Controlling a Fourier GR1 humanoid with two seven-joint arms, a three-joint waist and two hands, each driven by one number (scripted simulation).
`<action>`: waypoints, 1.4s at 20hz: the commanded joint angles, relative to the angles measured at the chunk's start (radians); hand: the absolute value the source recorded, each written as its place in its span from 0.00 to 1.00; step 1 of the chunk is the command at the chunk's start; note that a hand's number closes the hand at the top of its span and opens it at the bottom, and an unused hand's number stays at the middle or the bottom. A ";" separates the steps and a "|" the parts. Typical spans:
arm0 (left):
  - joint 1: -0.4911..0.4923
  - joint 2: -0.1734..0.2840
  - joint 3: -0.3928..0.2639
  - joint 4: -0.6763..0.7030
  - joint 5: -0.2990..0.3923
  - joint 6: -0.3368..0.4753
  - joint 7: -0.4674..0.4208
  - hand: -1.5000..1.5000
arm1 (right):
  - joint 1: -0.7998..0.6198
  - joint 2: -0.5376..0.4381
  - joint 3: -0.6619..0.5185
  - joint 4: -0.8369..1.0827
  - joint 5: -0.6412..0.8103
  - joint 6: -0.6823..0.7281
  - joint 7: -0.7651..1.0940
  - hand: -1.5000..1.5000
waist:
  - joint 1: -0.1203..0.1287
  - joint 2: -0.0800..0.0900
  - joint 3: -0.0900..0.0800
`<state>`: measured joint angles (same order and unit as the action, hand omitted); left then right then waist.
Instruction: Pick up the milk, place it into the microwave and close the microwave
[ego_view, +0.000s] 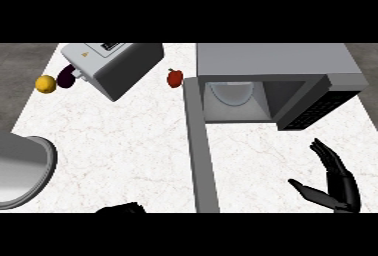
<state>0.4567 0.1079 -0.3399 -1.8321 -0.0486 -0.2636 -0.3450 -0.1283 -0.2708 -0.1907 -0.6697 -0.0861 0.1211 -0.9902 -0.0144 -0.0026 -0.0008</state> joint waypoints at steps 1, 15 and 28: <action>-0.054 -0.063 -0.075 0.102 -0.071 0.040 -0.017 1.00 | 0.040 -0.096 -0.049 -0.001 -0.062 0.145 -0.010 0.00 | 0.010 0.002 0.001; -0.466 -0.076 -0.109 0.468 -0.169 0.029 0.186 1.00 | 0.126 -0.168 -0.075 -0.050 -0.131 0.231 -0.002 0.00 | -0.007 0.006 0.002; -0.732 -0.108 -0.557 0.732 0.020 0.303 0.161 1.00 | 0.098 -0.210 -0.043 -0.140 -0.169 0.294 0.021 0.00 | -0.026 0.007 -0.001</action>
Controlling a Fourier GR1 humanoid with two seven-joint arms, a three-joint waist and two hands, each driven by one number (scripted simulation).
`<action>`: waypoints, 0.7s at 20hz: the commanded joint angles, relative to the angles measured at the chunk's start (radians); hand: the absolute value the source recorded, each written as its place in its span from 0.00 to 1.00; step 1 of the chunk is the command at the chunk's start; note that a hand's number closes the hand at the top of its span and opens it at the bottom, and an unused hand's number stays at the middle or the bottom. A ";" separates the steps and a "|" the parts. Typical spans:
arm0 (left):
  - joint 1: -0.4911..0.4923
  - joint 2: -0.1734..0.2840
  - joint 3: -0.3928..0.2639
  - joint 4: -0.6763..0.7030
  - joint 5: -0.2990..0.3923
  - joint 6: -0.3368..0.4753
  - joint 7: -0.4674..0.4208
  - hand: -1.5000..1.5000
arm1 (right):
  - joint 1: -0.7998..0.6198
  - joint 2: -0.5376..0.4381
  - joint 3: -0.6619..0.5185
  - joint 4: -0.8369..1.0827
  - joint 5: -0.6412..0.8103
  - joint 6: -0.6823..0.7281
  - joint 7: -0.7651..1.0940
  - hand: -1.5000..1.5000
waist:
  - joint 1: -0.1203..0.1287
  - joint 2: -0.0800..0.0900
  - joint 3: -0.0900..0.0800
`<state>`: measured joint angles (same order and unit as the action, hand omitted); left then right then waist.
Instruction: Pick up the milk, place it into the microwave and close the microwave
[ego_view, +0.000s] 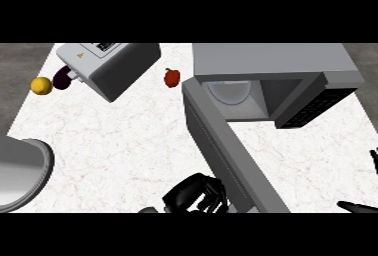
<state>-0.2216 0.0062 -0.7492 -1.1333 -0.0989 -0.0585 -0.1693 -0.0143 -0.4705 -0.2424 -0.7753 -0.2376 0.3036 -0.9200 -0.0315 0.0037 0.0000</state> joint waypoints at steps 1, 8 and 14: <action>-0.091 -0.006 -0.135 0.048 0.117 0.100 -0.037 1.00 | 0.005 0.000 0.016 -0.039 -0.025 0.141 -0.084 0.00 | -0.021 0.003 -0.002; -0.180 -0.005 -0.264 0.079 0.295 0.296 -0.087 0.00 | -0.035 -0.026 0.060 -0.144 -0.038 0.127 0.003 0.00 | -0.064 0.010 -0.004; -0.314 -0.006 -0.257 0.083 0.413 0.398 -0.070 1.00 | -0.014 -0.009 0.096 -0.222 -0.063 0.127 0.045 0.00 | -0.119 0.016 -0.005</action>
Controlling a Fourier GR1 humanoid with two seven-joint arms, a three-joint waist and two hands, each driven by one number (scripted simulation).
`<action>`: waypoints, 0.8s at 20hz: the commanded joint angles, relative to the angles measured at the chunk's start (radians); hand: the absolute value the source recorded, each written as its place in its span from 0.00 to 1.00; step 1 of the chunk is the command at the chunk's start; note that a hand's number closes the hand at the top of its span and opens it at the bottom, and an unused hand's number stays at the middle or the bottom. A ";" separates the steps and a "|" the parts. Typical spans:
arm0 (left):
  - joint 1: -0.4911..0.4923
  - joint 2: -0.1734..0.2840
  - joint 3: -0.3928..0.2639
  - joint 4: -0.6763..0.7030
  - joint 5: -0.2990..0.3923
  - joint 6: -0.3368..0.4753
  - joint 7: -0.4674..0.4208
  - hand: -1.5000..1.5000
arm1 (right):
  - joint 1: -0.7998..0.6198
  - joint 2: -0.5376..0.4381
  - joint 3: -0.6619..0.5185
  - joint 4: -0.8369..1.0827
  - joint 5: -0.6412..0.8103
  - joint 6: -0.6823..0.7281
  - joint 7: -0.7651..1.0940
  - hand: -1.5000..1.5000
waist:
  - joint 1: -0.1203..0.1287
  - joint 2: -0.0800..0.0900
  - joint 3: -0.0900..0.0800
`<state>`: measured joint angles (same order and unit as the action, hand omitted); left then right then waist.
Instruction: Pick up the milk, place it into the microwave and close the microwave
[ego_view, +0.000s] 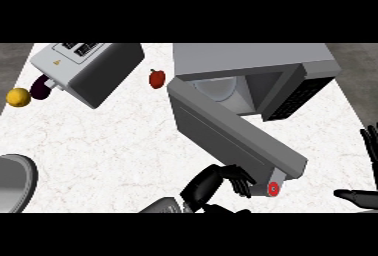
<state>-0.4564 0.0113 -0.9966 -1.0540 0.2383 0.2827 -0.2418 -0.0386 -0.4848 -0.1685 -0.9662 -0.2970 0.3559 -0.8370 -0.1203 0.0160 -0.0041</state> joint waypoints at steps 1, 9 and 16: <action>-0.062 -0.011 -0.060 -0.019 0.079 0.096 -0.012 1.00 | -0.008 0.007 0.020 -0.047 -0.017 0.065 -0.017 0.00 | -0.033 0.002 -0.001; -0.261 -0.010 0.009 0.027 0.160 0.182 -0.021 1.00 | -0.059 -0.015 0.061 -0.109 -0.048 0.101 0.052 0.00 | -0.090 0.015 -0.001; -0.408 -0.011 0.068 0.106 0.238 0.218 -0.004 1.00 | -0.092 -0.055 0.073 -0.163 -0.064 0.108 0.097 0.00 | -0.168 0.034 0.001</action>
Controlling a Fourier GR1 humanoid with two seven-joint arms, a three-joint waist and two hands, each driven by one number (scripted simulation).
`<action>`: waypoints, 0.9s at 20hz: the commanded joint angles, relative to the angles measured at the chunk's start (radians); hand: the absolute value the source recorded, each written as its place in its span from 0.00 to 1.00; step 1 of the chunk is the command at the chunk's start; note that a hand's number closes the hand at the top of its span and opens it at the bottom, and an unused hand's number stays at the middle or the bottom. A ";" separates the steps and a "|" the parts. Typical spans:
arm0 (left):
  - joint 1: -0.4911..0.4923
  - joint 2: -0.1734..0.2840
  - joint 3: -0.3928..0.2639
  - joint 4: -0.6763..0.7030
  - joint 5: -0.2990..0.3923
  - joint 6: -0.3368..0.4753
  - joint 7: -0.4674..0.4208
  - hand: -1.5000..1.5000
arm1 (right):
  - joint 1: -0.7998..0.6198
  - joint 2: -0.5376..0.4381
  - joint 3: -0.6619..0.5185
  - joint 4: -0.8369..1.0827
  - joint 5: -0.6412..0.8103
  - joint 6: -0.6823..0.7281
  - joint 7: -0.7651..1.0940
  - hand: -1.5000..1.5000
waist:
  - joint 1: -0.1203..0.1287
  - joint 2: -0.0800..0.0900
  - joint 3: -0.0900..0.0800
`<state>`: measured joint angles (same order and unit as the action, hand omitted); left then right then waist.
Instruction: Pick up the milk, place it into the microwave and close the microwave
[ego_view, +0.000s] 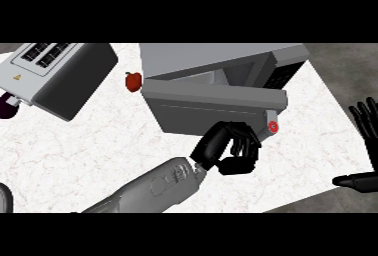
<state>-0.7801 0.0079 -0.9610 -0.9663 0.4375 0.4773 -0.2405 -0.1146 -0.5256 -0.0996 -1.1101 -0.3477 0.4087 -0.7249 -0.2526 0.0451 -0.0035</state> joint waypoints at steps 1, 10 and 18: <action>-0.100 -0.008 0.040 0.031 0.047 0.022 -0.014 1.00 | -0.025 -0.012 -0.004 -0.017 -0.028 0.058 -0.018 0.00 | -0.040 0.011 0.002; -0.246 -0.007 0.083 0.126 0.114 0.055 0.000 1.00 | -0.086 -0.047 0.014 -0.055 -0.070 0.109 0.037 0.00 | -0.101 0.035 0.007; -0.304 -0.006 0.088 0.176 0.159 0.082 -0.005 1.00 | -0.151 -0.074 0.016 -0.078 -0.126 0.151 0.089 0.00 | -0.117 0.044 0.009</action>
<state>-0.9930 0.0336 -0.8867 -0.8210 0.5852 0.5629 -0.2417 -0.2398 -0.5832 -0.0833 -1.1893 -0.4534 0.4950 -0.6207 -0.3556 0.0837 0.0035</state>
